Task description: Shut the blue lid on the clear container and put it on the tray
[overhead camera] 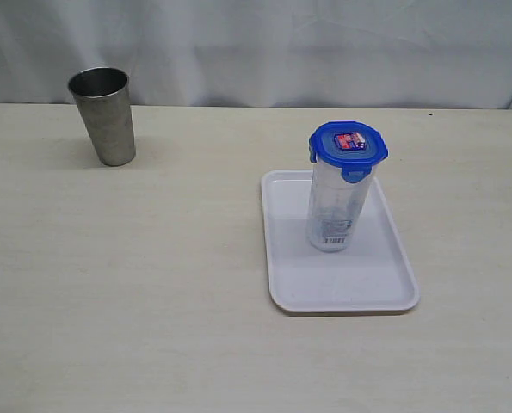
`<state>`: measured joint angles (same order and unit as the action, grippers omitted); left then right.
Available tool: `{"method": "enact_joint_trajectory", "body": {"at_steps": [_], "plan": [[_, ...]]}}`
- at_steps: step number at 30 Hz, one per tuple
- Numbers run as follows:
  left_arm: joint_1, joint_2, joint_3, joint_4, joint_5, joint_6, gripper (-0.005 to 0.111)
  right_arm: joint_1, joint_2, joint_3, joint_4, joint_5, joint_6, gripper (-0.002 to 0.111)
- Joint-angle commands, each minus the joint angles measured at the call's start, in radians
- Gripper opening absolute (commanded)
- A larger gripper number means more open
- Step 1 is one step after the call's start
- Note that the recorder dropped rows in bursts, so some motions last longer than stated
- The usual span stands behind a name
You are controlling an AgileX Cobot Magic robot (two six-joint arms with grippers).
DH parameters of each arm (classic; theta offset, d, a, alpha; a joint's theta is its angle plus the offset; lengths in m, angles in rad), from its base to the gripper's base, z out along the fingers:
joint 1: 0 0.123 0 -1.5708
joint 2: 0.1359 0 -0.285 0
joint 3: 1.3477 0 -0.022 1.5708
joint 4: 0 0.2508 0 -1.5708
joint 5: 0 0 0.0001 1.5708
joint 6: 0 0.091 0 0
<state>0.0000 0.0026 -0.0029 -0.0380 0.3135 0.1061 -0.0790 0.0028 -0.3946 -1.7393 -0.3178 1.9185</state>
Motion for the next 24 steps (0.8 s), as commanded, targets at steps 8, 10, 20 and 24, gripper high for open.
{"method": "enact_joint_trajectory", "body": {"at_steps": [8,10,20,24], "plan": [[0.0,-0.003,0.003,0.001,-0.009,0.004,0.0,0.057,-0.003,0.005,0.187,0.067,-0.001,0.005],[0.0,-0.003,0.003,0.001,-0.009,0.004,0.0,0.07,-0.003,0.005,0.469,0.145,-0.001,0.005],[0.0,-0.003,0.003,0.001,-0.009,0.004,0.0,0.07,-0.003,0.039,1.316,0.476,0.01,0.005],[0.0,-0.003,0.003,0.001,-0.009,0.004,0.0,0.064,-0.003,0.118,1.298,0.474,-0.001,0.005]]}}
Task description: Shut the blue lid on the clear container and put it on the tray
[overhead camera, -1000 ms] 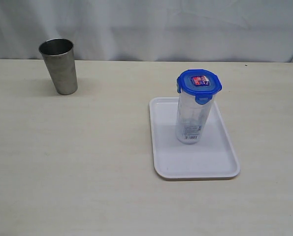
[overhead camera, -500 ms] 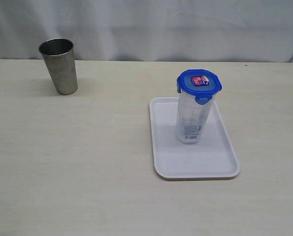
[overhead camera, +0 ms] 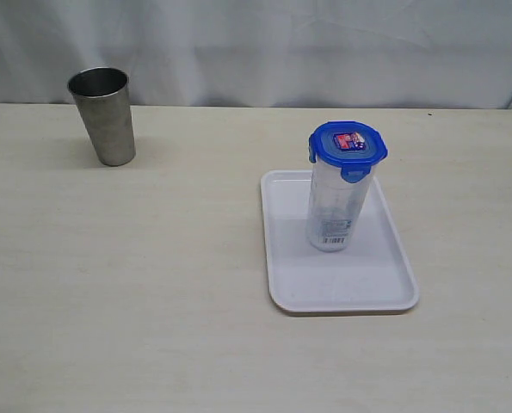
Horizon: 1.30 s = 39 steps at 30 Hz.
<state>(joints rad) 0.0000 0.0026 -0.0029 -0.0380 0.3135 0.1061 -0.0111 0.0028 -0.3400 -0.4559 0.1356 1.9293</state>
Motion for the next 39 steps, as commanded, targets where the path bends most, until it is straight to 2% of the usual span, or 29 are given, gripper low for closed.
{"method": "enact_joint_trajectory", "body": {"at_steps": [1,7,12,16,19,22,29,39], "plan": [[0.0,-0.003,0.003,0.001,-0.009,0.004,0.0,-0.004,-0.003,0.091,0.026,0.02,-0.018,0.005],[0.0,-0.003,0.003,0.001,-0.009,0.004,0.0,-0.004,-0.003,0.258,0.14,0.023,-0.247,0.005],[0.0,-0.003,0.003,0.001,-0.009,0.003,0.0,-0.004,-0.003,0.34,0.21,-0.018,-0.709,0.005],[0.0,-0.003,0.003,0.003,-0.009,0.003,0.0,-0.004,-0.003,0.34,0.284,0.041,-1.126,0.005],[0.0,-0.003,0.003,0.001,-0.009,0.003,0.0,0.0,-0.003,0.34,0.326,0.042,-1.391,0.005],[0.0,-0.003,0.003,0.001,-0.009,0.003,0.0,0.002,-0.003,0.34,0.352,0.079,-1.569,0.005],[0.0,-0.003,0.003,0.001,-0.009,0.003,0.0,0.002,-0.003,0.34,0.352,0.167,-1.816,0.005],[0.0,-0.003,0.003,0.001,-0.009,0.003,0.0,0.002,-0.003,0.34,0.374,0.188,-1.892,0.005]]}}
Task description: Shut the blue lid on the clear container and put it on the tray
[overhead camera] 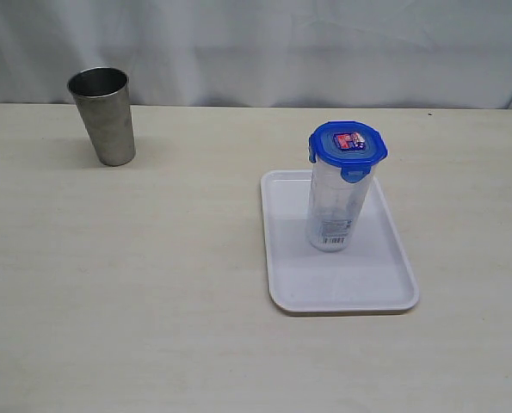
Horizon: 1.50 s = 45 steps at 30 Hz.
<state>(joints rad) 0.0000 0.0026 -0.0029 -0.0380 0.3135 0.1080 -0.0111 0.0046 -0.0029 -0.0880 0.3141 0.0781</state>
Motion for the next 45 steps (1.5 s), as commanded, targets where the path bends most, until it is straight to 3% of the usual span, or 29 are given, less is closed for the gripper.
{"method": "enact_joint_trajectory", "body": {"at_steps": [1,45], "plan": [[0.0,-0.003,0.003,0.001,-0.009,0.001,0.0,0.002,-0.005,0.003,0.006,0.01,-0.04,0.005],[0.0,-0.003,0.003,-0.001,-0.009,0.001,0.0,0.002,-0.005,0.003,0.013,0.035,-0.071,0.005]]}}
